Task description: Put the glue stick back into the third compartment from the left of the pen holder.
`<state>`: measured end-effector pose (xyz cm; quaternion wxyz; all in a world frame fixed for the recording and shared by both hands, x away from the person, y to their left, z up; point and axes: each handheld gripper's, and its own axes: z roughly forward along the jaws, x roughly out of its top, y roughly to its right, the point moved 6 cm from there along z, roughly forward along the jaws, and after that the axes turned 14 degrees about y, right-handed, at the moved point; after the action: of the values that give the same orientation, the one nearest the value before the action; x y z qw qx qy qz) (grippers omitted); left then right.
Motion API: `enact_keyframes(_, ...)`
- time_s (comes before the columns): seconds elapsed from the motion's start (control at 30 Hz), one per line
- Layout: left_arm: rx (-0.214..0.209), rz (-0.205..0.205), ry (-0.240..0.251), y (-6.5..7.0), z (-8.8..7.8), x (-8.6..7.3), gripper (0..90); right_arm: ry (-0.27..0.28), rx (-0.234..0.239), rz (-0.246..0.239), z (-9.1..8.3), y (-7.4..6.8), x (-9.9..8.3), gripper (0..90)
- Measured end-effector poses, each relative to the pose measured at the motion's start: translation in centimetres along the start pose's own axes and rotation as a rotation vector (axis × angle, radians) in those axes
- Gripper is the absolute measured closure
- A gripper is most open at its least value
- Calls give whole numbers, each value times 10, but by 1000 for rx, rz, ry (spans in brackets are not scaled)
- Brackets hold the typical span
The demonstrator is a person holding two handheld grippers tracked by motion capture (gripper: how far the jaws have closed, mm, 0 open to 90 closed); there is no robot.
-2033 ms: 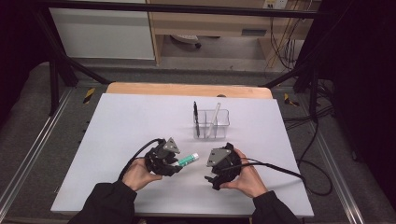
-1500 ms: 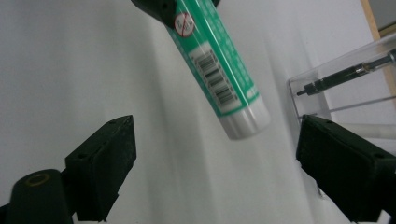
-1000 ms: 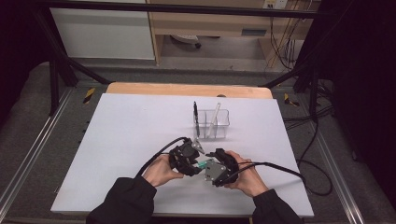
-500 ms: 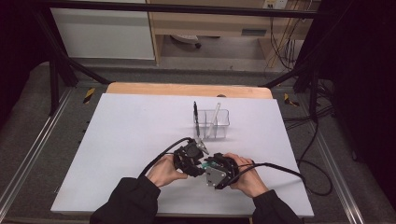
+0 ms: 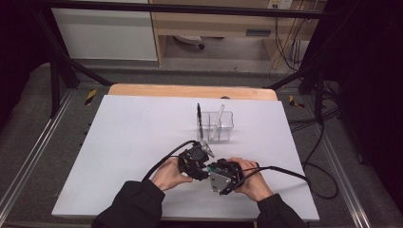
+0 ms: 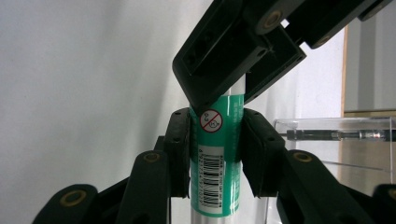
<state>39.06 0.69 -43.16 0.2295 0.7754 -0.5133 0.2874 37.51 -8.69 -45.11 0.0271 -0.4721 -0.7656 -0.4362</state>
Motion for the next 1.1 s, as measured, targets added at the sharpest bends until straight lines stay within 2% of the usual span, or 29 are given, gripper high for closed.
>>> enact_keyframes(0.2, 2, 30, 19, 0, -3, -1, 635, 7, 2, 33, 0, 1, 1, 659)
enact_keyframes(0.3, 41, 50, 36, -2, -8, -2, 564, -17, -2, 55, -2, 2, -2, 659)
enact_keyframes(0.37, 49, 48, 49, -4, -13, -3, 517, -33, -10, 67, -2, 3, -5, 659)
enact_keyframes(0.4, 55, 45, 56, -5, -16, -5, 487, -35, -13, 60, -3, 4, -6, 659)
enact_keyframes(0.43, 60, 43, 61, -7, -18, -6, 472, -35, -16, 78, -3, 4, -7, 659)
enact_keyframes(0.57, 93, 26, 100, -13, -30, -16, 384, -38, -31, 102, -5, 9, -11, 659)
enact_keyframes(0.6, 106, 28, 104, -15, -32, -19, 362, -44, -33, 127, -6, 9, -12, 659)
enact_keyframes(0.7, 140, 17, 113, -21, -40, -29, 307, -44, -50, 152, -7, 13, -16, 659)
enact_keyframes(0.97, 192, -31, 144, -33, -54, -54, 224, -55, -103, 242, -11, 23, -22, 659)
enact_keyframes(1.1, 226, -54, 162, -38, -61, -68, 174, -44, -130, 304, -13, 28, -24, 659)
